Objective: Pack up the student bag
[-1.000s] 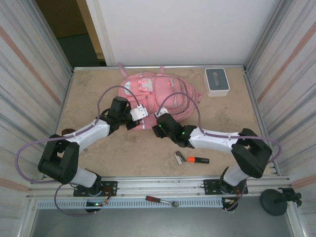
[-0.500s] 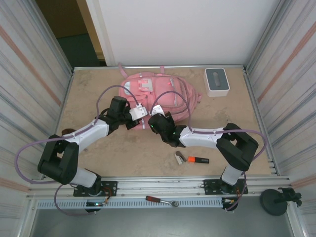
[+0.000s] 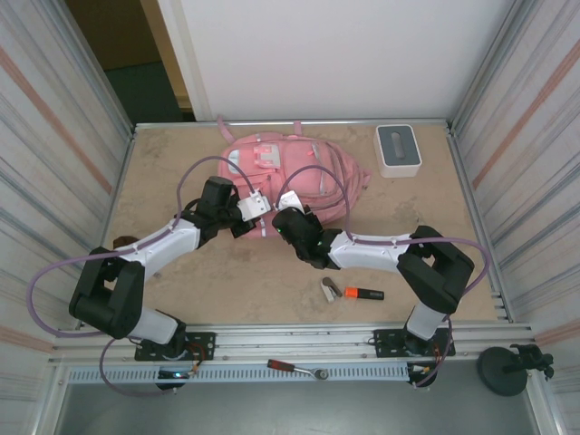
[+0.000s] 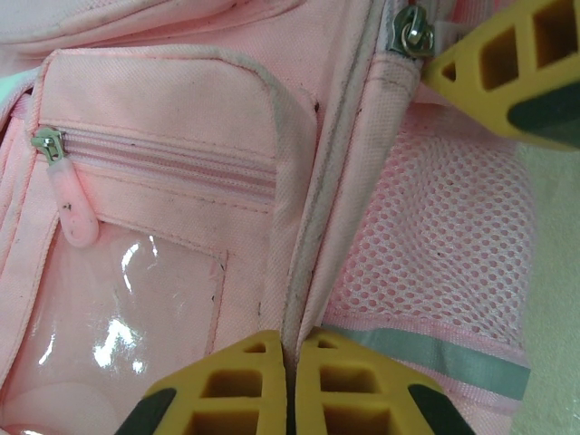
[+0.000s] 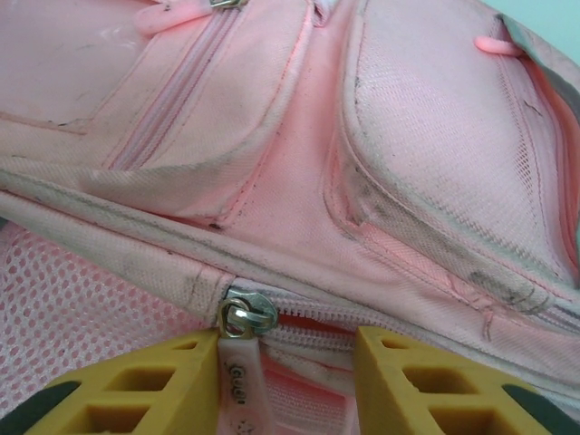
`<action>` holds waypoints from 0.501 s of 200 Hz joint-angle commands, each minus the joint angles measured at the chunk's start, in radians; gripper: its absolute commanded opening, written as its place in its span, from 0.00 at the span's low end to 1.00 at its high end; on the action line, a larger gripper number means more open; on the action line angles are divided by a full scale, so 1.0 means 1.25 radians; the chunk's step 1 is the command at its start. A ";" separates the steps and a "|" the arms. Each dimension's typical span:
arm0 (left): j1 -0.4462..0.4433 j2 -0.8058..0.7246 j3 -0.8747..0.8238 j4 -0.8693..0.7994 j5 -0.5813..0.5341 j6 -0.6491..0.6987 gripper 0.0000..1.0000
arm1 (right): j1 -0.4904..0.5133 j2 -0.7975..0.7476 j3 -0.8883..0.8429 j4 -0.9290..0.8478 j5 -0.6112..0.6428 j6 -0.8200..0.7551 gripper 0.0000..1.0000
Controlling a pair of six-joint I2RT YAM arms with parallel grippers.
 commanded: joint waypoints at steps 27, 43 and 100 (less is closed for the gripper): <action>0.001 -0.022 0.008 0.025 0.060 -0.027 0.00 | -0.009 -0.024 0.018 -0.021 0.006 -0.007 0.25; 0.001 -0.020 0.008 0.025 0.059 -0.026 0.00 | -0.011 -0.030 0.015 -0.025 -0.006 -0.007 0.18; 0.002 -0.014 0.007 0.022 0.036 -0.016 0.00 | -0.069 -0.094 -0.022 -0.047 -0.212 0.043 0.09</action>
